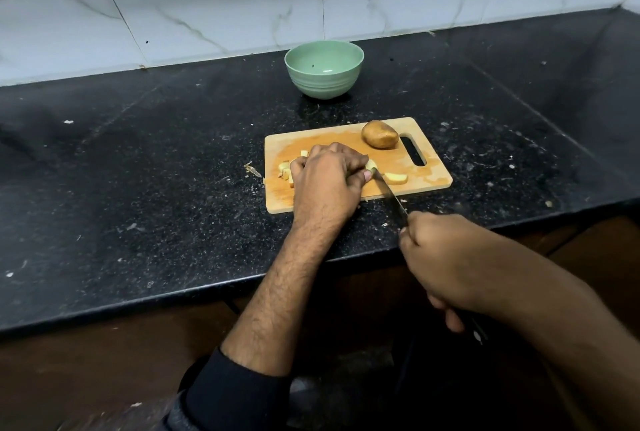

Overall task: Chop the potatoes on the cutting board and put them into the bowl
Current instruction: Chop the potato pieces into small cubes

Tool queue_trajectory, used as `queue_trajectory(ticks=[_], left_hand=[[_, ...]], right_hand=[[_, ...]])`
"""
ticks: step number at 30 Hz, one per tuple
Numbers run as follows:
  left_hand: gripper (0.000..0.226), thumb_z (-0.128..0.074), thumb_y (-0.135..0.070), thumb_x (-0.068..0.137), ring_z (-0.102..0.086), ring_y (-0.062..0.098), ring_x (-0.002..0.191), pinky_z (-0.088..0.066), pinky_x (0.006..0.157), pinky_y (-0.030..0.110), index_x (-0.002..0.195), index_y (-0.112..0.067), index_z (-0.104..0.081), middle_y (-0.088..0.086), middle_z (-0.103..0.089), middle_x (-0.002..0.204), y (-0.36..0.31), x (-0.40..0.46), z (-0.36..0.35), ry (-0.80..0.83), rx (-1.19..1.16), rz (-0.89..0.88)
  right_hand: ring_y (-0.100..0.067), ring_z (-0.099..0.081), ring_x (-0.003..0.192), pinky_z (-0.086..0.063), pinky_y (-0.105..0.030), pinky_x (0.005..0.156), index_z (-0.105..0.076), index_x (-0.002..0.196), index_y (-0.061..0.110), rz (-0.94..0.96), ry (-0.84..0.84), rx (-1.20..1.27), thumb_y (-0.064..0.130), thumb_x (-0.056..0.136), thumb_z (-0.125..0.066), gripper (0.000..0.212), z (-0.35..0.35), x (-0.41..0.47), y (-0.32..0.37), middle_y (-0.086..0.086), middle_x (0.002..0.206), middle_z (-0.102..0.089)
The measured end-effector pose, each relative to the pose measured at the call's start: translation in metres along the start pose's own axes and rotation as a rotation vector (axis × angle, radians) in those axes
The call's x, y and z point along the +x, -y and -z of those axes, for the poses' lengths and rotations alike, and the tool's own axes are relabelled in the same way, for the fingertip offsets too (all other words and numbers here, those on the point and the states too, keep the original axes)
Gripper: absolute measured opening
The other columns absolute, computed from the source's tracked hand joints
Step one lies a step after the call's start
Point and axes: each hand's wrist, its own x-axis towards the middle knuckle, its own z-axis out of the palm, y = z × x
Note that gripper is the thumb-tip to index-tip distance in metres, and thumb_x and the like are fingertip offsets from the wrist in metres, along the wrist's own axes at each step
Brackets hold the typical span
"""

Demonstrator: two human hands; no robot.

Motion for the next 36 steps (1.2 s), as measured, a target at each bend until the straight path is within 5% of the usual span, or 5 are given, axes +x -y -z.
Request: queue_trajectory(ticks=[5,12,18,36], left_hand=[[0.026,-0.071,-0.035,0.091,-0.044,0.007,0.118,-0.02,0.093,0.032,0.117,-0.033,-0.072,-0.018,-0.065,0.119,-0.003,-0.004,0.003,-0.02,-0.011,0.011],[0.032,-0.07,-0.042,0.089,-0.042,0.009,0.122,-0.022,0.094,0.037,0.119,-0.031,-0.07,-0.017,-0.063,0.121,-0.003,-0.009,0.004,-0.069,-0.036,-0.055],[0.03,-0.061,-0.052,0.092,-0.041,0.013,0.121,-0.021,0.093,0.041,0.113,-0.034,-0.072,-0.013,-0.06,0.118,-0.016,-0.012,-0.001,-0.03,0.234,-0.279],[0.03,-0.057,-0.049,0.095,-0.042,0.016,0.113,-0.024,0.093,0.041,0.106,-0.026,-0.072,-0.009,-0.057,0.108,-0.019,-0.012,-0.004,-0.077,0.278,-0.275]], right_hand=[[-0.007,-0.052,0.031,-0.042,-0.019,0.04,-0.052,0.097,0.013,0.019,0.08,0.104,0.033,0.11,-0.031,0.031,0.017,-0.03,-0.004,-0.001,0.055,-0.061],[-0.016,-0.064,0.041,-0.049,-0.027,0.049,-0.051,0.097,0.023,0.022,-0.106,0.14,0.042,0.108,-0.03,0.03,0.021,-0.023,-0.016,-0.002,0.056,-0.065],[-0.019,-0.068,0.045,-0.055,-0.03,0.047,-0.05,0.092,0.02,-0.02,-0.111,0.076,0.043,0.107,-0.032,0.032,0.013,-0.013,-0.036,-0.004,0.063,-0.068],[-0.02,-0.068,0.044,-0.055,-0.03,0.045,-0.051,0.092,0.022,-0.035,-0.146,0.035,0.046,0.106,-0.033,0.033,0.018,-0.029,-0.046,-0.007,0.074,-0.067]])
